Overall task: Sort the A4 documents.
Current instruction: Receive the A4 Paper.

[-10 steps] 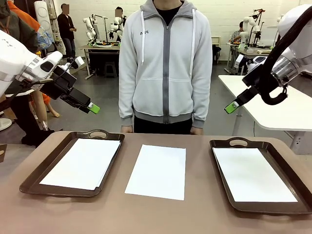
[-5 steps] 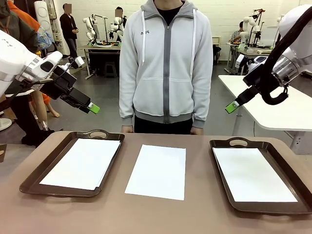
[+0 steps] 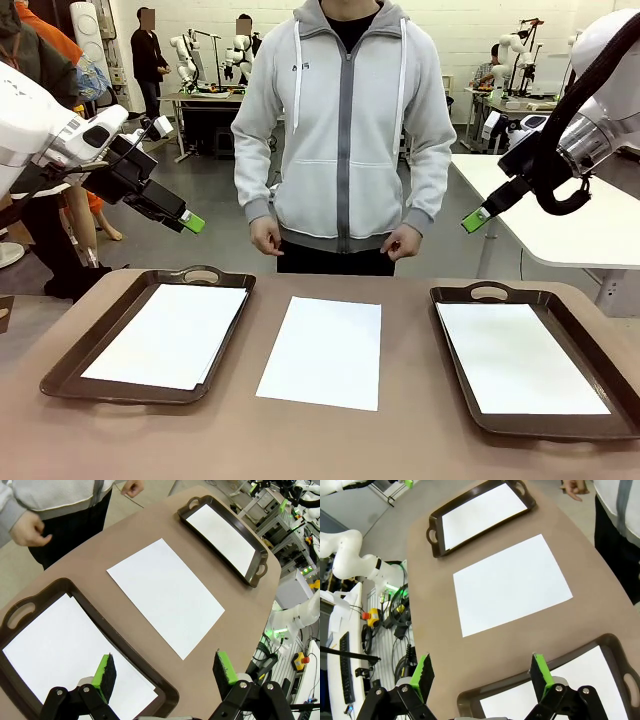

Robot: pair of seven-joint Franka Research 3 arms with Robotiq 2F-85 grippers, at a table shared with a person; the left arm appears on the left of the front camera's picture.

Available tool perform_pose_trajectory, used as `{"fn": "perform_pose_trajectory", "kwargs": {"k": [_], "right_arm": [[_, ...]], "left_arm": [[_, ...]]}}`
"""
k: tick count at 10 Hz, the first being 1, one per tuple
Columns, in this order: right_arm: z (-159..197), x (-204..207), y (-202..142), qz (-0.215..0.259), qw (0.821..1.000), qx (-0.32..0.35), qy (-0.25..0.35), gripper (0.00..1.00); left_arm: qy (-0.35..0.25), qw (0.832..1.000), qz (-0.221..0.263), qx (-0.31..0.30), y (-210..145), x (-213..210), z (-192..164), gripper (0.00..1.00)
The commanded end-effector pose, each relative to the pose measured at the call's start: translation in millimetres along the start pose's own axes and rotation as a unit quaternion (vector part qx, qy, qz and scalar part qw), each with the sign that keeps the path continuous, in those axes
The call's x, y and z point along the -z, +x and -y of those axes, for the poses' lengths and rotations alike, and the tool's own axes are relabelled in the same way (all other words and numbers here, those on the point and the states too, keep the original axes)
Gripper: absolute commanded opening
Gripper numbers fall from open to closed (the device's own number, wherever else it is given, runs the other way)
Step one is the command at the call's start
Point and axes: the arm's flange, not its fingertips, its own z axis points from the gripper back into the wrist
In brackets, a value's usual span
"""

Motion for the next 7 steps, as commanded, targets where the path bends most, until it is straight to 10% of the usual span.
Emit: {"fn": "perform_pose_trajectory", "kwargs": {"k": [1, 7], "right_arm": [[-0.2, 0.7, 0.3, 0.0, 1.0, -0.008, 0.002, 1.0], [-0.2, 0.7, 0.3, 0.0, 1.0, -0.008, 0.002, 1.0]], "left_arm": [[0.002, 1.0, 0.002, 0.0, 0.1, -0.9, -0.4, 1.0], [0.002, 1.0, 0.002, 0.0, 0.1, -0.9, -0.4, 1.0]]}}
